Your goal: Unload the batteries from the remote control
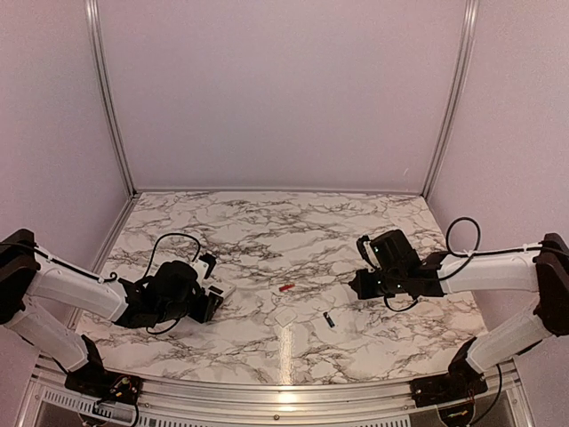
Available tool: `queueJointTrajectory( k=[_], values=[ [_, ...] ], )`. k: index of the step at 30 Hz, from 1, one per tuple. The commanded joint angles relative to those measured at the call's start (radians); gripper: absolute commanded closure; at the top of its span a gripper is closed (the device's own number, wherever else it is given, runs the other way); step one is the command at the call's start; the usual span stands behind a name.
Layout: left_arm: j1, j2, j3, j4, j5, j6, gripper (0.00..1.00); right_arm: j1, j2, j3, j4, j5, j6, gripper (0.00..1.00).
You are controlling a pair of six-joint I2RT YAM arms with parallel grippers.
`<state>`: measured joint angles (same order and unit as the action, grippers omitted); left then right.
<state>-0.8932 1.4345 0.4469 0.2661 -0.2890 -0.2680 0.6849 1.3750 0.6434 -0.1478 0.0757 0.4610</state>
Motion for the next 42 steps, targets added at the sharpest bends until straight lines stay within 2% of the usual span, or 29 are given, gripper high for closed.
queueJointTrajectory(
  k=[1,4,12,17,24,28,30,33,35,39,42],
  values=[
    [0.008,0.016,-0.007,0.050,-0.027,-0.027,0.54,-0.008,0.016,-0.029,-0.017,-0.033,-0.019,0.94],
    [0.008,0.015,-0.010,0.054,-0.040,-0.030,0.41,-0.008,0.021,-0.038,-0.024,-0.040,-0.024,0.92],
    [0.008,-0.004,-0.009,0.047,-0.079,-0.042,0.19,-0.008,-0.008,-0.079,-0.014,-0.056,0.000,0.90],
    [0.008,-0.026,0.003,0.028,-0.092,-0.036,0.15,-0.008,-0.019,-0.082,-0.017,-0.061,0.008,0.88],
    [0.009,-0.136,0.044,-0.054,-0.158,0.022,0.11,-0.009,-0.056,-0.031,-0.065,-0.051,-0.010,0.77],
    [0.011,-0.236,0.077,-0.096,-0.241,0.108,0.06,-0.008,-0.075,0.036,-0.115,-0.025,-0.039,0.61],
    [0.017,-0.277,0.087,-0.106,-0.278,0.144,0.01,-0.008,-0.082,0.077,-0.143,-0.007,-0.062,0.50],
    [0.047,-0.336,0.086,-0.103,-0.284,0.196,0.01,-0.019,-0.085,0.138,-0.175,0.017,-0.104,0.34],
    [0.073,-0.370,0.083,-0.106,-0.287,0.229,0.01,-0.037,-0.084,0.170,-0.194,0.022,-0.129,0.19],
    [0.148,-0.410,0.070,-0.104,-0.292,0.307,0.01,-0.091,-0.083,0.218,-0.225,0.018,-0.185,0.07],
    [0.220,-0.430,0.054,-0.084,-0.264,0.344,0.01,-0.145,-0.082,0.242,-0.237,-0.002,-0.220,0.01]
  ],
)
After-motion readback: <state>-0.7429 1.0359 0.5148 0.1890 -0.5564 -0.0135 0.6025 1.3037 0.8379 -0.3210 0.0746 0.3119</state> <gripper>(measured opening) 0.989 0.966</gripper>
